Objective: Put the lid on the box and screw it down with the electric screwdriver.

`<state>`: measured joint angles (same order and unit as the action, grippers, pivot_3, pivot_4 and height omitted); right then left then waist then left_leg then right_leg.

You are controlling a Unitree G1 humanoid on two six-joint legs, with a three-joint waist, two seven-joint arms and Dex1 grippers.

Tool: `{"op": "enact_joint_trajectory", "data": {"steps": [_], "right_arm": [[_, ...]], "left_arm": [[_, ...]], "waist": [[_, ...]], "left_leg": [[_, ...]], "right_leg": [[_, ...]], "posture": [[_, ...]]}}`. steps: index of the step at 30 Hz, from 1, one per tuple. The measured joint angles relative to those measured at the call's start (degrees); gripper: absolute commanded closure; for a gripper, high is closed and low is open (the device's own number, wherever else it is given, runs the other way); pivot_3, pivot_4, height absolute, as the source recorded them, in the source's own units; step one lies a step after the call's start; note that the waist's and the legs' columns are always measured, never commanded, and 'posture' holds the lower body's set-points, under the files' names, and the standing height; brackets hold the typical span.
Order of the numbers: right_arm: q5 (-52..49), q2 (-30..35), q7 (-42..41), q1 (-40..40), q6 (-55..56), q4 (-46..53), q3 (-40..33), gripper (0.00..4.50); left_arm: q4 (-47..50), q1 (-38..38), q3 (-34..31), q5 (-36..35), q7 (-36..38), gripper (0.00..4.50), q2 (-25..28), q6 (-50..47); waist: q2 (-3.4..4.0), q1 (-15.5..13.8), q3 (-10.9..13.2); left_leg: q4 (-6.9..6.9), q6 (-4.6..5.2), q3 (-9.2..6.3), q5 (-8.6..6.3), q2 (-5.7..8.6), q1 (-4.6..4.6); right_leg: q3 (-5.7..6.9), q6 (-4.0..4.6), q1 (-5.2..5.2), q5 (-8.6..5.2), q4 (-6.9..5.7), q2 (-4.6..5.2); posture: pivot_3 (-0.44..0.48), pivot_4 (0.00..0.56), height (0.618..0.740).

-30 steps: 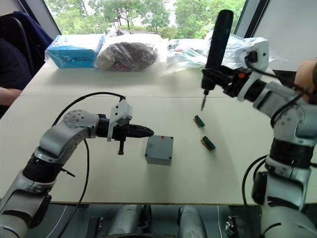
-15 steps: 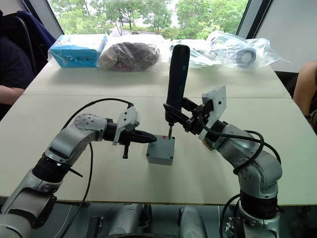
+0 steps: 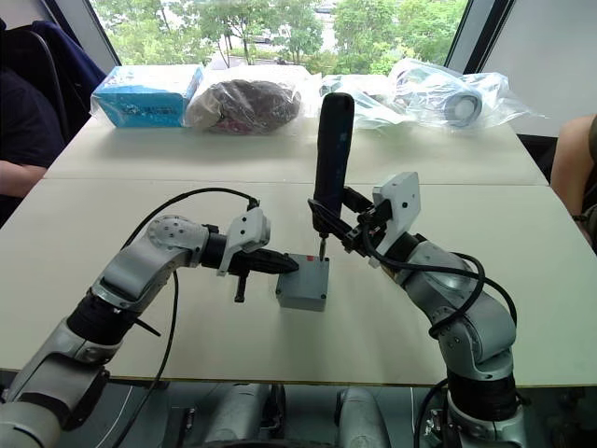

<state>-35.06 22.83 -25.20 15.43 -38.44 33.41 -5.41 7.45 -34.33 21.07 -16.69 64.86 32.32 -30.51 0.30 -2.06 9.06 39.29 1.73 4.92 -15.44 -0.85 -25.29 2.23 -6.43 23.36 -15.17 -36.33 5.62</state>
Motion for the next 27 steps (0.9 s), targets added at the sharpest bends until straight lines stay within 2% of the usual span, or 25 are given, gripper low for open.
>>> {"op": "enact_joint_trajectory", "data": {"steps": [14, 18, 23, 27], "right_arm": [[1.3, 0.5, -0.2, -2.3, 3.7, -0.9, 0.5, 2.61], [3.9, 0.2, 0.1, -6.8, 7.7, 1.5, 2.4, 2.61], [7.5, 2.6, -0.2, -9.3, 10.2, 2.9, 4.9, 2.61], [8.4, 2.4, 0.0, -10.1, 11.6, 2.5, 5.3, 2.61]], "left_arm": [[0.5, 0.2, 0.2, 0.3, 0.0, 4.50, 0.0, 0.0], [0.5, 0.5, 0.2, 0.5, 0.0, 4.50, 0.0, 0.1], [0.5, 1.0, 0.5, 1.2, 0.0, 4.50, 0.0, 0.0], [0.4, 1.3, 0.6, 1.3, 0.0, 4.50, -0.2, 0.1]], "waist": [[-0.02, 0.0, 0.0], [-0.11, 0.0, -0.1], [-0.34, 0.1, -0.4], [-0.52, 0.1, -0.6]], "left_leg": [[0.00, 0.02, -0.01, -0.01, -0.01, 0.05], [0.00, 0.20, -0.03, -0.12, -0.01, 0.14], [-0.21, 0.39, -0.02, -0.25, -0.06, 1.04], [-0.21, 0.39, -0.03, -0.25, -0.08, 1.06]], "right_leg": [[0.00, 0.00, -0.05, 0.00, 0.00, 0.00], [0.01, 0.01, -0.16, -0.01, 0.03, 0.00], [0.01, 0.08, -1.02, -0.08, 0.20, 0.00], [0.01, 0.22, -1.04, -0.15, 0.19, 0.00]], "posture": [[0.000, 0.150, 0.740], [0.000, 0.150, 0.740], [0.000, 0.150, 0.740], [0.000, 0.150, 0.740]]}}
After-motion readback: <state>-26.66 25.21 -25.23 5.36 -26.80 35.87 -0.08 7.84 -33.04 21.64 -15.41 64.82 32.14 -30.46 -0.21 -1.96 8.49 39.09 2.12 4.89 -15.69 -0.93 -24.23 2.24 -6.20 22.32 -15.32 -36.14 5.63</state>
